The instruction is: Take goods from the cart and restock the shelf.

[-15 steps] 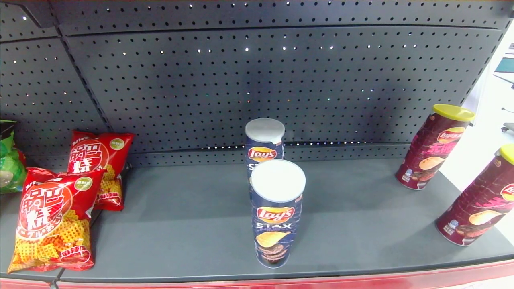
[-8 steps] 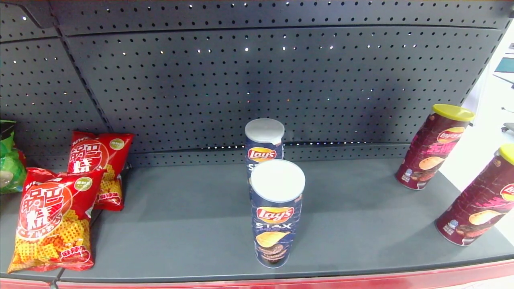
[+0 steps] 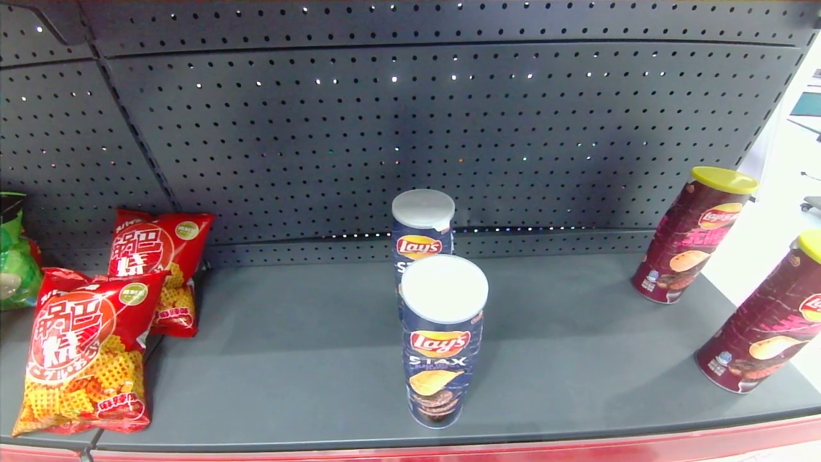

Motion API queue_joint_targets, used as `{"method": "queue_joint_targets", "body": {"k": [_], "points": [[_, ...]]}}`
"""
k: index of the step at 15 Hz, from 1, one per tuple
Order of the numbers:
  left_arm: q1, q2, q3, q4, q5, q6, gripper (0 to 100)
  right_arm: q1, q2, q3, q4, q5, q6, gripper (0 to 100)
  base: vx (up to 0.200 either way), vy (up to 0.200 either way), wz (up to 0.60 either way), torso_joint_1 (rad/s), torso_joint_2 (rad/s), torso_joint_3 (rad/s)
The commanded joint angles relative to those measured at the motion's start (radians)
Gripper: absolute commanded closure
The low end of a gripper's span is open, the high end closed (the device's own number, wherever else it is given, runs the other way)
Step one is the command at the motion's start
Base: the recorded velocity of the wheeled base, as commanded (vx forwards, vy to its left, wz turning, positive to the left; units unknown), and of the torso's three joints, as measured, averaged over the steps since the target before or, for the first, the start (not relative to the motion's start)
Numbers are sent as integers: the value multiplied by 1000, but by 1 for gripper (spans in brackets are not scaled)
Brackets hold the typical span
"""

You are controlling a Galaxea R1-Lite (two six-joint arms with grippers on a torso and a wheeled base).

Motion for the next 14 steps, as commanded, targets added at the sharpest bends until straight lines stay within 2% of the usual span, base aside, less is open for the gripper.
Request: {"method": "queue_joint_targets", "body": {"k": [1, 3, 6, 7, 9, 14], "points": [[0, 0, 0, 0, 0, 0, 0, 40, -2, -3, 3, -36, -1, 0, 0, 0, 0, 0, 0, 0], [0, 0, 0, 0, 0, 0, 0, 58, -31, -7, 9, -116, 0, 0, 0, 0, 0, 0, 0, 0], [-2, 0, 0, 0, 0, 0, 0, 60, -48, -2, -3, -137, 0, 0, 0, 0, 0, 0, 0, 0], [0, 0, 0, 0, 0, 0, 0, 63, -57, -2, -5, -128, -3, 0, 0, 0, 0, 0, 0, 0], [0, 0, 0, 0, 0, 0, 0, 66, -69, 1, -8, -13, -14, 0, 0, 0, 0, 0, 0, 0], [-2, 0, 0, 0, 0, 0, 0, 79, -92, 6, -19, 10, -3, 0, 0, 0, 0, 0, 0, 0]]}}
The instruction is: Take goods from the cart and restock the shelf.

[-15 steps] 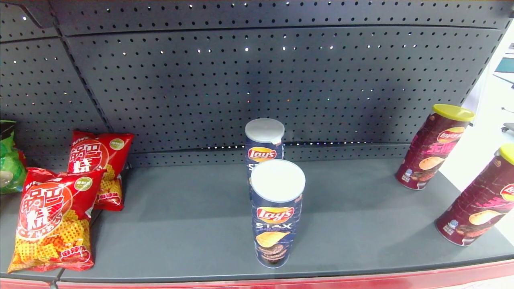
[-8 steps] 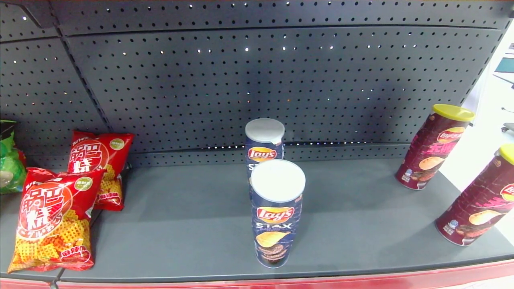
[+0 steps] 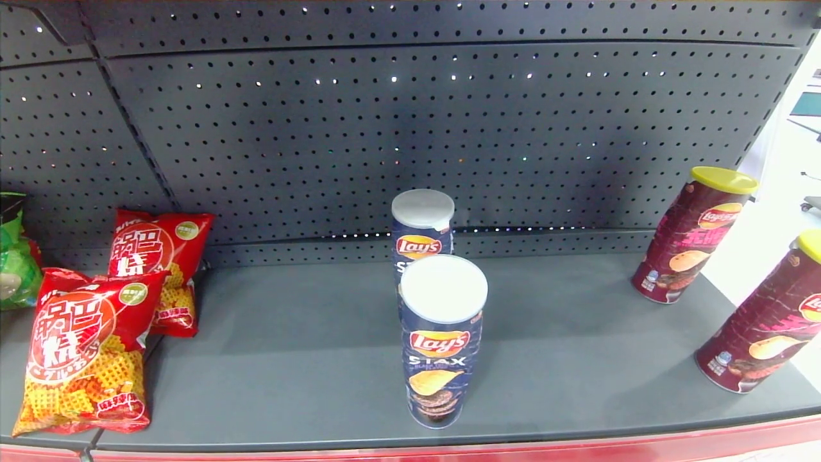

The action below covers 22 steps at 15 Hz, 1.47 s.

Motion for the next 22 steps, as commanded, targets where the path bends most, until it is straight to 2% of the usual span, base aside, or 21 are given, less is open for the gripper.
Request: {"method": "queue_joint_targets", "body": {"k": [1, 5, 7, 9, 11, 15, 17, 20, 22], "points": [[0, 1, 0, 0, 1, 0, 0, 2, -4, 1, -1, -1, 19, 0, 0, 0, 0, 0, 0, 0], [0, 1, 0, 0, 1, 0, 0, 2, -4, 2, -2, 3, 45, 0, 0, 0, 0, 0, 0, 0], [0, 1, 0, 0, 1, 0, 0, 2, -4, 2, -2, 40, 53, 0, 0, 0, 0, 0, 0, 0], [0, 1, 0, 0, 1, 0, 0, 1, -4, 7, -18, 11, 97, 0, 0, 0, 0, 0, 0, 0], [0, 1, 0, 0, 1, 0, 0, 1, -4, 10, -21, -3, -21, 0, 0, 0, 0, 0, 0, 0], [0, 1, 0, 0, 1, 0, 0, -1, -4, 11, -28, 25, -33, 0, 0, 0, 0, 0, 0, 0], [0, 1, 0, 0, 1, -2, 0, 1, -4, 13, -36, 75, 57, 0, 0, 0, 0, 0, 0, 0], [0, 1, 0, 0, 1, 0, 0, 2, -4, 13, -25, 41, 88, 0, 0, 0, 0, 0, 0, 0], [0, 1, 0, 0, 1, -2, 0, 2, -4, 11, 45, 32, 102, 0, 0, 0, 0, 0, 0, 0]]}}
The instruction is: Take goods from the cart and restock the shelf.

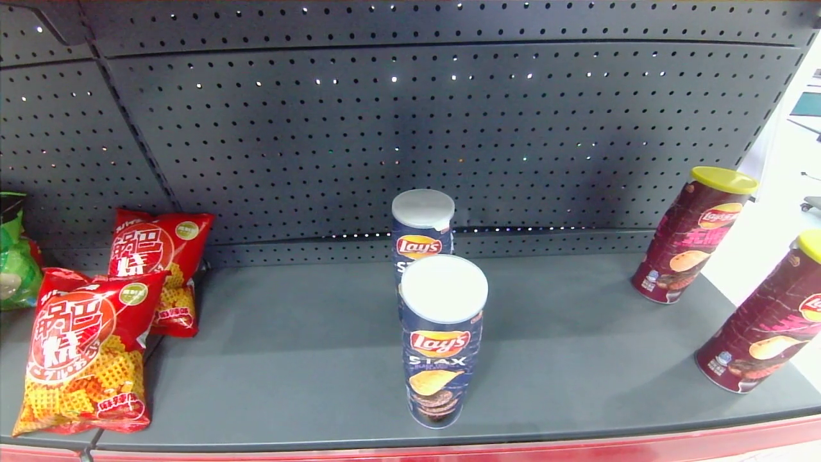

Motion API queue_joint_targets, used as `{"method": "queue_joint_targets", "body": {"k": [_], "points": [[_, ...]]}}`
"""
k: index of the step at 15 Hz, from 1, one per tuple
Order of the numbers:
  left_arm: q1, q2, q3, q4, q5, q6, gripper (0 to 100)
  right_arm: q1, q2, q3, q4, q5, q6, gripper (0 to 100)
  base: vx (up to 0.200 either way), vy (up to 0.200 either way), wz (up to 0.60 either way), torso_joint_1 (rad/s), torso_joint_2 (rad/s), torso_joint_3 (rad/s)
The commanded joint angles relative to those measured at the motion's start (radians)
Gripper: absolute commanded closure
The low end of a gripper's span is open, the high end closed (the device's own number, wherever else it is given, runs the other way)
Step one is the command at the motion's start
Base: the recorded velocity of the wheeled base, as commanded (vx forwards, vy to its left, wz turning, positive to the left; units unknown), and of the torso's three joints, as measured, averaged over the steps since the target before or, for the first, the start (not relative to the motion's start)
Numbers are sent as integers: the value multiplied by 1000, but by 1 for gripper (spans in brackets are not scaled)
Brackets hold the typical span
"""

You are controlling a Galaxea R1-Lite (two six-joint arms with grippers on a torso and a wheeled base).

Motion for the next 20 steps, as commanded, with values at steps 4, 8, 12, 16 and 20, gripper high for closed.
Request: {"method": "queue_joint_targets", "body": {"k": [4, 8, 12, 16, 20], "points": [[0, 1, 0, 0, 0, 0, 0, -1, 1, 3, -2, -17, 21, 0, 0, 0, 0, 0, 0, 0], [0, 1, 0, 0, 0, 0, 0, -1, 1, 3, -2, -6, 30, 0, 0, 0, 0, 0, 0, 0], [0, 1, 0, 0, 0, 0, 0, -1, 1, 3, 0, -11, 26, 0, 0, 0, 0, 0, 0, 0], [0, 1, 0, 0, 0, 0, 0, 1, 1, 3, 0, -14, 26, 0, 0, 0, 0, 0, 0, 0], [0, 1, 0, 0, 0, 0, 0, 1, 1, 3, 0, -26, 26, 0, 0, 0, 0, 0, 0, 0]]}}
